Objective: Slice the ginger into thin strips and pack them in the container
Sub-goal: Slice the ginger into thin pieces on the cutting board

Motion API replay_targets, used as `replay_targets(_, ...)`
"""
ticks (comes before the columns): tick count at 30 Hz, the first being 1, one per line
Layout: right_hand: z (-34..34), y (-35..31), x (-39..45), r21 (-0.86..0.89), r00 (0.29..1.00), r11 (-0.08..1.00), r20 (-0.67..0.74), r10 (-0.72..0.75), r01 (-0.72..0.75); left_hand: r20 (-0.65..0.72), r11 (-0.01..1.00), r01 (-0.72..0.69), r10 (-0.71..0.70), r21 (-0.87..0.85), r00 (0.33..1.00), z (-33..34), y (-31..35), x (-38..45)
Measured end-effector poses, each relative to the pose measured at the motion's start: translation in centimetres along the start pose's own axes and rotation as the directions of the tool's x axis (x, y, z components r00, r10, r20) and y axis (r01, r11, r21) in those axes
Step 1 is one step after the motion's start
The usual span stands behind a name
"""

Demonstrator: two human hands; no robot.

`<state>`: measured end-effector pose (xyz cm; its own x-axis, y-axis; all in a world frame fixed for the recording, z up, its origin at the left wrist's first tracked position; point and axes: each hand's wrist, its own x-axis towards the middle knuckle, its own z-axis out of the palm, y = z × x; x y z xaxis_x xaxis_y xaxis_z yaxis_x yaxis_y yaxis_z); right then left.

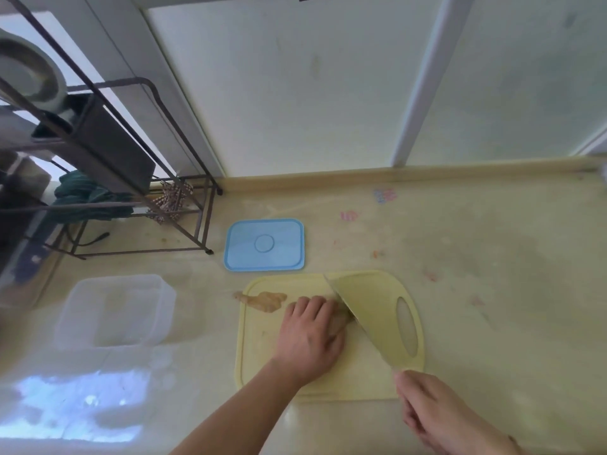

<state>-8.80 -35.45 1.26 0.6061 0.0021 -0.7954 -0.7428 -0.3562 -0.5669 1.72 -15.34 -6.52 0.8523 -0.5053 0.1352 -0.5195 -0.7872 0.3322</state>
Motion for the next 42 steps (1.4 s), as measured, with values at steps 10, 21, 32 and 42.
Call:
replay_targets(10,1.7,0.1,-0.1,-0.206,0.974,0.978,-0.211,-0.080,0.035,-0.175,0.978,-0.170,0.147,-0.124,0.974,1.4,-0.1,-0.5)
replay_targets(21,1.0,0.2,-1.0,-0.207,0.974,0.970,-0.160,-0.162,0.127,-0.138,0.984,-0.125,0.107,-0.129,0.985,1.6,-0.2,-0.3)
replay_targets(32,0.5,-0.7,-1.4,-0.240,0.980,0.963,-0.122,-0.155,0.122,-0.147,0.981,-0.128,0.107,-0.145,0.983,1.5,-0.1,-0.2)
replay_targets(42,0.4,-0.9,-1.3,-0.273,0.981,0.953,-0.102,-0.167,0.134,-0.157,0.982,-0.121,0.098,-0.146,0.983,1.5,0.1,-0.1)
